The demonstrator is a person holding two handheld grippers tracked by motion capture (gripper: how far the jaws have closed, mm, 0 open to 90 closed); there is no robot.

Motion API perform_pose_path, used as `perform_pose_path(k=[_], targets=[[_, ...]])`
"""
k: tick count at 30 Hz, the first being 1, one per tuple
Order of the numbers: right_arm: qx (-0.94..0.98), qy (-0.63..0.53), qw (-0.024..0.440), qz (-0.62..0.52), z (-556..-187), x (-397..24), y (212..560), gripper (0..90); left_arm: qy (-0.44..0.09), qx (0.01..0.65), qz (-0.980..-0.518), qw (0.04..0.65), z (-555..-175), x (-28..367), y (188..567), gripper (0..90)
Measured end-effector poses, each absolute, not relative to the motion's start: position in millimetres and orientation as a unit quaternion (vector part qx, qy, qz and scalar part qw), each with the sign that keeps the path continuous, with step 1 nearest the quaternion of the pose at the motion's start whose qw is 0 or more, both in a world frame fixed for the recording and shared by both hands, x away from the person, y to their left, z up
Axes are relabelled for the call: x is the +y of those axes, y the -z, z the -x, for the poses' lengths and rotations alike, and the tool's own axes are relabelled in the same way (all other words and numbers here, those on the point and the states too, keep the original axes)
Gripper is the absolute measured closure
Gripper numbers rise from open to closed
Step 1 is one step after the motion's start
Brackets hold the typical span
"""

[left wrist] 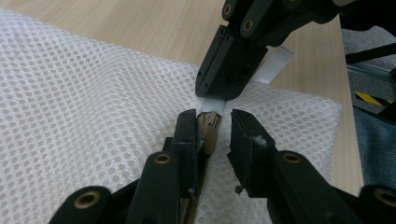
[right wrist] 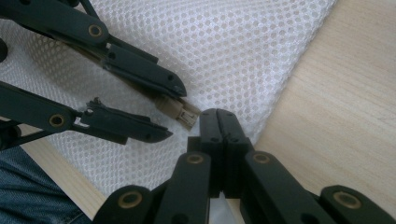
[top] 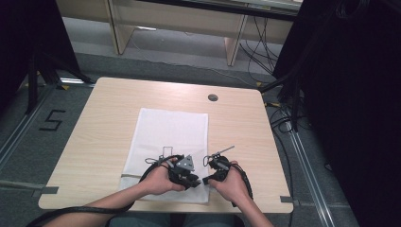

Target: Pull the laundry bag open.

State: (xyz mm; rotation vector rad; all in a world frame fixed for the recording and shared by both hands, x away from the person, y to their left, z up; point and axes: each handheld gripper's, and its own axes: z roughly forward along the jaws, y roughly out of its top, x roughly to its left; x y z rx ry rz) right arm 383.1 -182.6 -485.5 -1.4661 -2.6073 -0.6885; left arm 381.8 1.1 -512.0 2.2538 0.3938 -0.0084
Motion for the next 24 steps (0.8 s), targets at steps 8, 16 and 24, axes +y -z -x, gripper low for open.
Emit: perform_pose_path(k=[8, 16, 24], targets=[[-0.849, 0.223, 0.038, 0.478, -384.2, -183.1, 485.9, 90.0, 0.002, 0.158, -0.896, 0.414, -381.3, -2.0, 513.1, 72.5], [-0.849, 0.224, 0.035, 0.476, -383.0, -182.4, 485.5, 90.0, -0.006, 0.169, -0.896, 0.411, -377.3, -4.2, 512.7, 79.9], [-0.85, 0.224, 0.037, 0.476, -383.1, -182.9, 485.4, 90.0, -0.003, 0.177, -0.894, 0.411, -379.8, -4.5, 508.2, 80.7]])
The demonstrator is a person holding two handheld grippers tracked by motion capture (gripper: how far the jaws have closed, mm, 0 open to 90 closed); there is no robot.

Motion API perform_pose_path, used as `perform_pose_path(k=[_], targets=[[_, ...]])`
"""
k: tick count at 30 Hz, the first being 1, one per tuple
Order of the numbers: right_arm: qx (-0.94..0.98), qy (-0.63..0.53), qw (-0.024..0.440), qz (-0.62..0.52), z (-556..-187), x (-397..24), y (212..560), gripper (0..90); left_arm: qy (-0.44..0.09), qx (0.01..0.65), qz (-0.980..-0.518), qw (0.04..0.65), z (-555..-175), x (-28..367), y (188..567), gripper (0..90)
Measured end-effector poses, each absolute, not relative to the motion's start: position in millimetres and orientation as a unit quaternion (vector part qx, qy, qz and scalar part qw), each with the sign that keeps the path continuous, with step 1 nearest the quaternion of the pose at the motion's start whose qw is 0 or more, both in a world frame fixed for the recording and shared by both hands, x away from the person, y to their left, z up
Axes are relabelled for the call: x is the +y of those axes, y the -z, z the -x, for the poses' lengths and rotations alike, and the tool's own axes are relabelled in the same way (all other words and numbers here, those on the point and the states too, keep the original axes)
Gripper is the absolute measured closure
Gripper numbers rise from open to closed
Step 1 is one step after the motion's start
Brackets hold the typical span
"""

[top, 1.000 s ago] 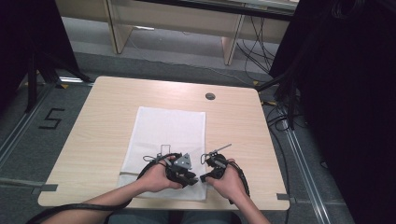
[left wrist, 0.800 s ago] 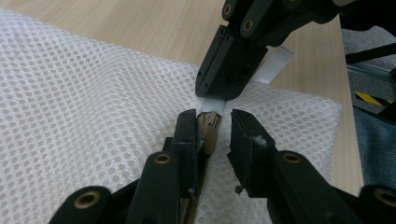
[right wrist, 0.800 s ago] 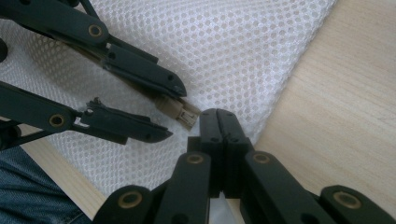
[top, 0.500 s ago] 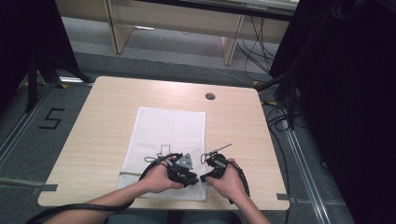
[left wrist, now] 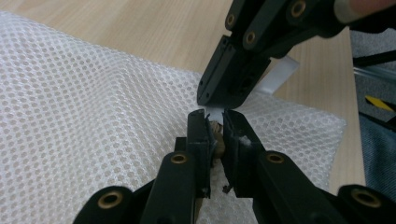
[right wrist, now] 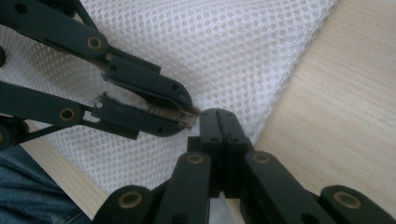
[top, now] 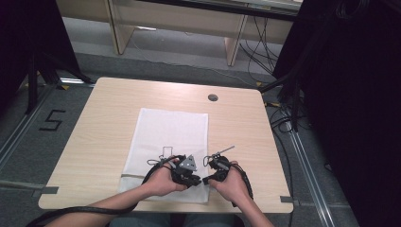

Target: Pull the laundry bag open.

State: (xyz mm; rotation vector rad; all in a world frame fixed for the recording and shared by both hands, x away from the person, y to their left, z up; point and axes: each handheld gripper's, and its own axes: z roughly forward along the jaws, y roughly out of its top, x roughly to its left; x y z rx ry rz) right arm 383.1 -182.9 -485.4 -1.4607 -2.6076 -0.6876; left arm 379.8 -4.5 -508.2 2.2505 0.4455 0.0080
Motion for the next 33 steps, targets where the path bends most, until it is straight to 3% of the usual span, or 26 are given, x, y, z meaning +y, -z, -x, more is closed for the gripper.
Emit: perform_pose_path(k=[33], targets=[[-0.855, 0.213, 0.024, 0.472, -382, -179, 484, 90.0, -0.01, 0.162, -0.898, 0.408, -378, 6, 495, 81.7]])
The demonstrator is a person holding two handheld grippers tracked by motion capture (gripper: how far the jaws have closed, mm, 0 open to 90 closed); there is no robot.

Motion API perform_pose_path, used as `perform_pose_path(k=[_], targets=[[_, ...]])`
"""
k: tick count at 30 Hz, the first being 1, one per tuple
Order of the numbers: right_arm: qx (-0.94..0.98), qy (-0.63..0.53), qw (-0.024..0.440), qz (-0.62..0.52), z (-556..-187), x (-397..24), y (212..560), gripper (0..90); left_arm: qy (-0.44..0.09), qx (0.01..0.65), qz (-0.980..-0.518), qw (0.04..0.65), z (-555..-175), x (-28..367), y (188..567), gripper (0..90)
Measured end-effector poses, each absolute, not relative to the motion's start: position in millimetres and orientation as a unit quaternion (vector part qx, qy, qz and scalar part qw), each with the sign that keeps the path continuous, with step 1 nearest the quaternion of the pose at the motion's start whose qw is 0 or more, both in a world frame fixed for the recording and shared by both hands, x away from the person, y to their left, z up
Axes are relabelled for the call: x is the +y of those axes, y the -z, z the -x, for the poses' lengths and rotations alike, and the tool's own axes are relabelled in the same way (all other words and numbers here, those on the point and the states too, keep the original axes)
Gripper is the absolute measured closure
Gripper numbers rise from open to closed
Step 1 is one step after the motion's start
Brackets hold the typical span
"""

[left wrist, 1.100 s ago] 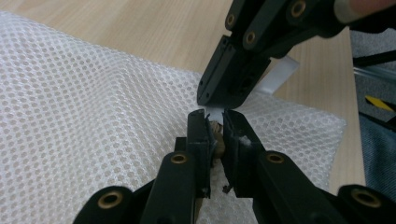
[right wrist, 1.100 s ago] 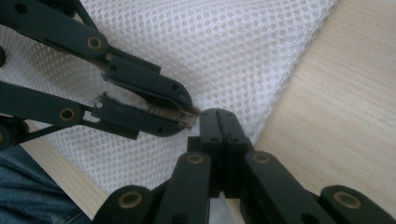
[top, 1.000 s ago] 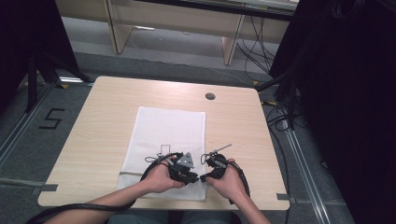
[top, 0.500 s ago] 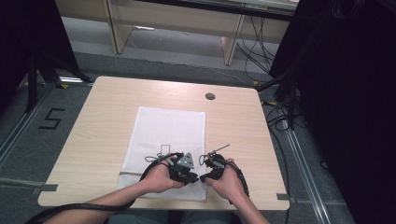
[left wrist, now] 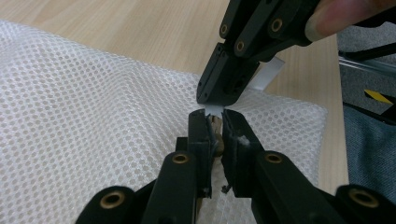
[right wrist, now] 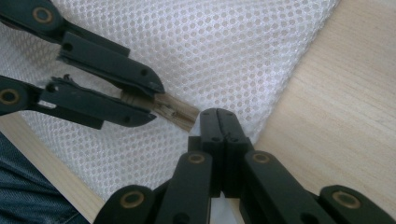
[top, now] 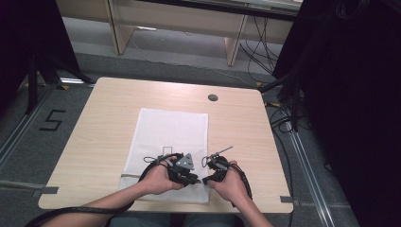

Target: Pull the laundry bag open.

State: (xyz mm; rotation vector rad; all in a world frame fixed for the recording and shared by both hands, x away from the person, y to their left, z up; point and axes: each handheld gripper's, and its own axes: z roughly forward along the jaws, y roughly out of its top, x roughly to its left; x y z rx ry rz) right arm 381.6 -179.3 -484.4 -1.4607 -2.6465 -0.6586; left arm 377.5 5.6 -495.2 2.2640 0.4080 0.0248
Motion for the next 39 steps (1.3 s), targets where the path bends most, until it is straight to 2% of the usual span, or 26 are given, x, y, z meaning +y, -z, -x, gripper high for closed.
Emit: perform_pose_path(k=[19, 39], targets=[[-0.854, 0.209, 0.028, 0.476, -380, -177, 483, 90.0, -0.01, 0.16, -0.895, 0.415, -375, 21, 488, 81.7], [-0.867, 0.203, 0.009, 0.456, -381, -175, 483, 90.0, -0.013, 0.164, -0.892, 0.421, -373, 34, 482, 81.7]])
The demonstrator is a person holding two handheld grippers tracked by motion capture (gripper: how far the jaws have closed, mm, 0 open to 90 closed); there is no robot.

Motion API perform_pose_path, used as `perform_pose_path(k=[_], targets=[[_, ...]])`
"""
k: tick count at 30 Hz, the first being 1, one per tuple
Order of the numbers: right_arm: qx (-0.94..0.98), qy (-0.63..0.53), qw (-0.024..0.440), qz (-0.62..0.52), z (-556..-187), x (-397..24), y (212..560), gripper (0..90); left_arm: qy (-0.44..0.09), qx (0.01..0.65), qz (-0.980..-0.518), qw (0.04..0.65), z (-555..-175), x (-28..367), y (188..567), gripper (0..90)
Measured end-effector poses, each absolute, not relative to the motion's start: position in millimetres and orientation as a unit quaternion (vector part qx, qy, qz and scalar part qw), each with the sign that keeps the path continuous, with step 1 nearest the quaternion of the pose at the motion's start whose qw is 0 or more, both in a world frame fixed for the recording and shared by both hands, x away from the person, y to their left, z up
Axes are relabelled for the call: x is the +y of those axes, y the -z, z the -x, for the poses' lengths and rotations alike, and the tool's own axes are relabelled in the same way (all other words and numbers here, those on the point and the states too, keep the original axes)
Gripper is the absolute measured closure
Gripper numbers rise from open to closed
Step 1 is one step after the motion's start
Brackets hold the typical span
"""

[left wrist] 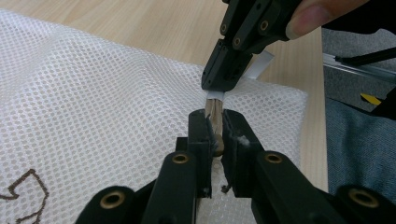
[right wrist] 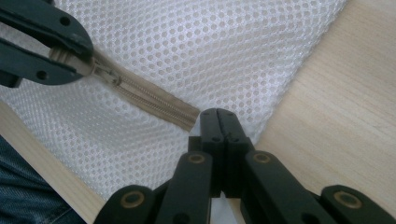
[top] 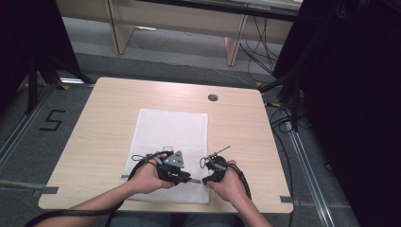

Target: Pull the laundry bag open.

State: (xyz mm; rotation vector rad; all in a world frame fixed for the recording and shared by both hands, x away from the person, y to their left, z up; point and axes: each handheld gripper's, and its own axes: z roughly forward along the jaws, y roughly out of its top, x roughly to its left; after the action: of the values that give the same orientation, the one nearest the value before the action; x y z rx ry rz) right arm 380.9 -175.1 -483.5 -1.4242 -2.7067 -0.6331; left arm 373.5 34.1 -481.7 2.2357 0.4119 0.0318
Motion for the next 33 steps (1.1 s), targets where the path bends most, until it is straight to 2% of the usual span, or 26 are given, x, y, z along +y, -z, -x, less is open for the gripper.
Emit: perform_pose_path(k=[33], targets=[[-0.878, 0.206, -0.002, 0.432, -378, -172, 483, 90.0, -0.015, 0.181, -0.888, 0.423, -371, 53, 481, 81.7]])
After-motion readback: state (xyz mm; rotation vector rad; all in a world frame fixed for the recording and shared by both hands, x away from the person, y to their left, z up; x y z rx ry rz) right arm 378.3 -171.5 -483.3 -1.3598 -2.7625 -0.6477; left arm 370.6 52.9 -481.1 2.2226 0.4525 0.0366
